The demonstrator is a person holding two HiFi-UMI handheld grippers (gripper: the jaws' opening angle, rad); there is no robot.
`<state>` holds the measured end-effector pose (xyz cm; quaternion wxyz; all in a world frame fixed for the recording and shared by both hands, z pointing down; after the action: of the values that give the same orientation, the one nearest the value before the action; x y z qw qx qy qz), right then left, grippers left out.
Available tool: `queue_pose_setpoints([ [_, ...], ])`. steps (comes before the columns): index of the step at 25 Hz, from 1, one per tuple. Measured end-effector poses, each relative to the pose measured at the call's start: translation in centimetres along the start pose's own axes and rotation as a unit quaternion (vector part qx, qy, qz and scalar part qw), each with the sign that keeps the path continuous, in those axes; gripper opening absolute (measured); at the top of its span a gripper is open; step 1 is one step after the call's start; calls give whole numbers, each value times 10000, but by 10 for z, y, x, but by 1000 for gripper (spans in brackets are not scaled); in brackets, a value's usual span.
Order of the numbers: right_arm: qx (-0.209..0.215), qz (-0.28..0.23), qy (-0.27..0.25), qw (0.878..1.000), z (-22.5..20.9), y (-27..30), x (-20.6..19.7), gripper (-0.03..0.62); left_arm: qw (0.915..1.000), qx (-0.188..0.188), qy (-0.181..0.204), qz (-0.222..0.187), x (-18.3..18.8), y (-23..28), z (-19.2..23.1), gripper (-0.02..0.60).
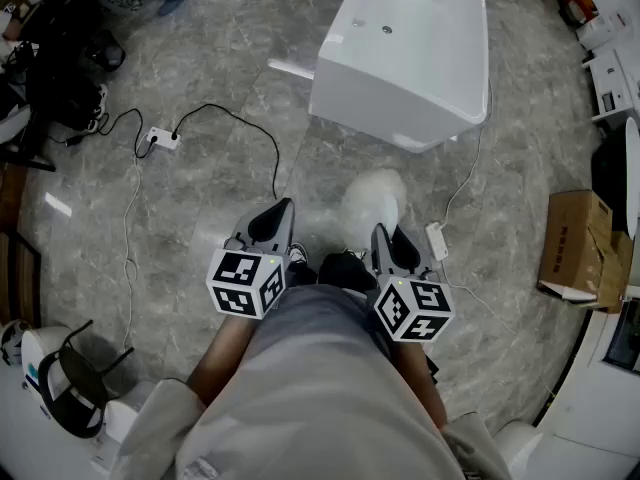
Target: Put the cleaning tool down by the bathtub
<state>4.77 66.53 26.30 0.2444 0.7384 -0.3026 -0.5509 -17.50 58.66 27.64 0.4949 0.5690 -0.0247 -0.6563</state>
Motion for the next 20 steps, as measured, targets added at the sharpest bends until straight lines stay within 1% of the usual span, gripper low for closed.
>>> queue_pose_setpoints([
  [4, 1, 1, 15, 10000, 4, 8, 5, 86, 10000, 4, -21, -90, 6, -4, 9, 4],
  [9, 68, 14, -22, 10000, 2, 16, 15, 86, 9999, 67, -92, -51, 7, 0, 16, 3],
  [15, 359, -165, 424, 9983, -12, 39, 40, 86, 9997, 82, -207, 45, 20, 15, 31, 3],
  [20, 444, -72, 556, 9974, -31, 71, 68, 86, 9996, 170, -205, 89, 45, 37, 42, 3],
])
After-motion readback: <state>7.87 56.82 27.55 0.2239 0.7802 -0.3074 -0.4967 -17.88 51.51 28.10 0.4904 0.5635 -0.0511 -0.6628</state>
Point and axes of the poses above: the fingertips, and each gripper's own axes: y forward along the fingers, z to its left, x out of its top, the point moved 8 cm from there along -y, backward along the fingers, and after that the axes turned 11 degrees about z, right-handed, at the moved point
